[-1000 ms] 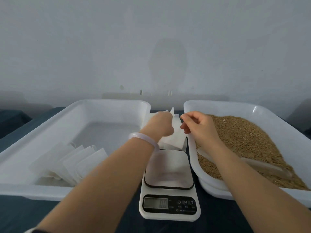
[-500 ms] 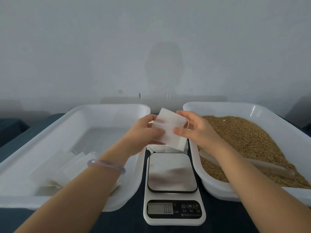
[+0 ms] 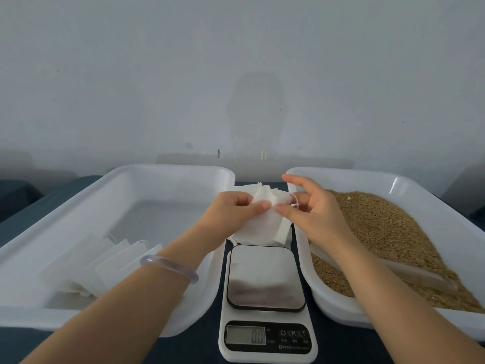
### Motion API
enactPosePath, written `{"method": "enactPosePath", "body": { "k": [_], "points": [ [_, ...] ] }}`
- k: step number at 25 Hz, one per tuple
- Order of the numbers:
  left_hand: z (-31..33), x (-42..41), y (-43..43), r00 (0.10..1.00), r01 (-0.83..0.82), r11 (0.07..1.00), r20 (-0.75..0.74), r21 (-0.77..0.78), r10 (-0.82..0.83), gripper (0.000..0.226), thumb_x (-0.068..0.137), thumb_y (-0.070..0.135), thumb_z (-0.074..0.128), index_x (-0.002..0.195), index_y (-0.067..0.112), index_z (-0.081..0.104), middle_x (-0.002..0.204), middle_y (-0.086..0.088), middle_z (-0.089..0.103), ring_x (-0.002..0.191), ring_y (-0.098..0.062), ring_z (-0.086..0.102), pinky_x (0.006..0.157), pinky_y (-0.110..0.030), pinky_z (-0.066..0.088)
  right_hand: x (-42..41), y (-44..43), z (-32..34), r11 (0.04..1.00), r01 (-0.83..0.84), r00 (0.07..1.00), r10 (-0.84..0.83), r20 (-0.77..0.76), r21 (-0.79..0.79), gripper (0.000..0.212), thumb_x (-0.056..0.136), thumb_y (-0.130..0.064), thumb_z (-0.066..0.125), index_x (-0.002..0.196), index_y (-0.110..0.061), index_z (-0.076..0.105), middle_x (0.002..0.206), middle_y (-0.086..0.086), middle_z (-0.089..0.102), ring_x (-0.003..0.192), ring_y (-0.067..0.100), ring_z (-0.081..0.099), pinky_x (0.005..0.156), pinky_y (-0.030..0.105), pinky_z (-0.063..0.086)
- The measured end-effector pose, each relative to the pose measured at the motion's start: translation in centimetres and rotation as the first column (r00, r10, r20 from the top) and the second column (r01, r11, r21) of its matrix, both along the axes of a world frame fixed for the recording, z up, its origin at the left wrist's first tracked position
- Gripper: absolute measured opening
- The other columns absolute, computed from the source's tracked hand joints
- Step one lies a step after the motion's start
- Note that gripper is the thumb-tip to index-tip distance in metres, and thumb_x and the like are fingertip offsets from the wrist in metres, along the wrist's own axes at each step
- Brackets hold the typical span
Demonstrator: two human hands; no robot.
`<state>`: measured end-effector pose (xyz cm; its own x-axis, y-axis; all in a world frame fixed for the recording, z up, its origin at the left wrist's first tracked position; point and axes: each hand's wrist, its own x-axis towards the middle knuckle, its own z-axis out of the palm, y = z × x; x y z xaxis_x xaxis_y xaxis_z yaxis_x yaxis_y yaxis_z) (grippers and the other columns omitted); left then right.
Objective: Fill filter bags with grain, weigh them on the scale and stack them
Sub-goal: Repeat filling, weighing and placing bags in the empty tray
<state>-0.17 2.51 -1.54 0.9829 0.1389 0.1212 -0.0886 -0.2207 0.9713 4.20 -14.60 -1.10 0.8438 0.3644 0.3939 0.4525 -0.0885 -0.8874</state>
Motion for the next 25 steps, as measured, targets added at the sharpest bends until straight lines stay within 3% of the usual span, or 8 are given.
{"method": "enactPosePath", "body": {
  "k": [6,8,12,14,16,19,22,25],
  "points": [
    [-0.1,0.1,-0.2,1.0,-0.008,0.996,-0.006,0.09,0.009,0.033,0.078,0.03,0.075,0.081,0.001,0.057,0.066,-0.001,0.055,0.058,-0.015,0.05,0.05,-0.022,0.04,-0.7,0.0,0.0,0.999,-0.046,0.995,0.048,0.09,-0.024,0.009,0.078,-0.026,0.074,0.08,-0.017,0.072,0.092,0.0,0.07,0.086,0.016,0.063,0.079,0.035,0.048],
    [0.0,-0.2,-0.2,0.999,0.046,0.99,0.009,0.133,-0.048,0.032,0.075,0.028,0.077,0.073,0.007,0.053,0.056,0.011,0.053,0.051,-0.007,0.047,0.047,-0.015,0.036,-0.4,-0.3,0.0,0.998,-0.047,0.999,0.048,0.025,-0.039,0.033,0.085,-0.035,0.065,0.071,-0.006,0.07,0.079,0.017,0.067,0.073,0.031,0.058,0.073,0.042,0.044],
    [0.5,-0.7,0.3,0.978,0.208,0.976,-0.044,0.071,-0.205,0.036,0.061,0.038,0.08,0.075,0.016,0.054,0.062,0.004,0.06,0.052,-0.008,0.049,0.052,-0.02,0.037,-0.7,-0.3,0.5,0.961,-0.214,0.973,0.193,-0.129,-0.177,0.033,0.07,-0.02,0.053,0.04,-0.013,0.044,0.049,0.003,0.034,0.053,0.015,0.031,0.056,0.027,0.028],
    [0.6,-0.8,0.3,0.988,0.152,0.986,-0.035,0.068,-0.15,0.037,0.065,0.046,0.078,0.084,0.021,0.058,0.075,-0.002,0.059,0.062,-0.012,0.053,0.058,-0.022,0.04,-0.7,-0.3,0.6,0.963,-0.226,0.968,0.205,-0.148,-0.147,0.032,0.074,-0.011,0.058,0.044,-0.022,0.059,0.048,-0.006,0.047,0.05,0.007,0.04,0.054,0.018,0.035],
    [0.7,-0.8,0.2,0.989,-0.046,0.983,0.148,0.176,0.02,0.04,0.073,0.058,0.068,0.094,0.024,0.058,0.091,0.003,0.059,0.081,-0.01,0.056,0.069,-0.019,0.043,-0.4,-0.4,0.6,0.989,-0.136,0.976,0.122,-0.182,-0.063,0.018,0.08,-0.006,0.068,0.068,-0.018,0.074,0.058,-0.008,0.064,0.054,0.002,0.051,0.055,0.013,0.042],
    [1.2,-1.1,0.1,0.856,-0.319,0.78,0.517,0.539,-0.007,0.068,0.07,0.063,0.064,0.119,0.016,0.056,0.113,0.01,0.053,0.107,-0.004,0.047,0.091,-0.016,0.036,-0.2,-0.4,0.5,0.999,0.003,0.98,-0.011,-0.201,-0.04,0.005,0.08,-0.019,0.073,0.076,-0.022,0.075,0.062,-0.013,0.069,0.055,-0.007,0.057,0.052,0.007,0.041],
    [0.5,-1.2,-1.4,0.954,-0.129,0.565,0.257,0.815,-0.153,0.102,0.06,0.066,0.073,0.139,0.011,0.036,0.138,0.002,0.039,0.13,-0.014,0.032,0.111,-0.028,0.021,-0.3,-0.3,0.3,0.996,0.03,0.986,-0.044,-0.163,-0.089,0.016,0.077,-0.039,0.072,0.07,-0.025,0.074,0.056,-0.016,0.065,0.054,-0.007,0.057,0.052,0.004,0.04],
    [-0.6,-0.9,-2.1,0.971,-0.152,0.482,0.221,0.863,-0.088,0.091,0.064,0.06,0.074,0.131,0.011,0.036,0.13,-0.001,0.042,0.125,-0.019,0.036,0.109,-0.033,0.024,-0.4,-0.3,0.1,0.98,0.053,0.99,-0.076,-0.118,-0.19,0.047,0.064,-0.065,0.059,0.061,-0.021,0.073,0.056,0.001,0.056,0.053,0.007,0.049,0.051,0.011,0.038]
  ]
}}
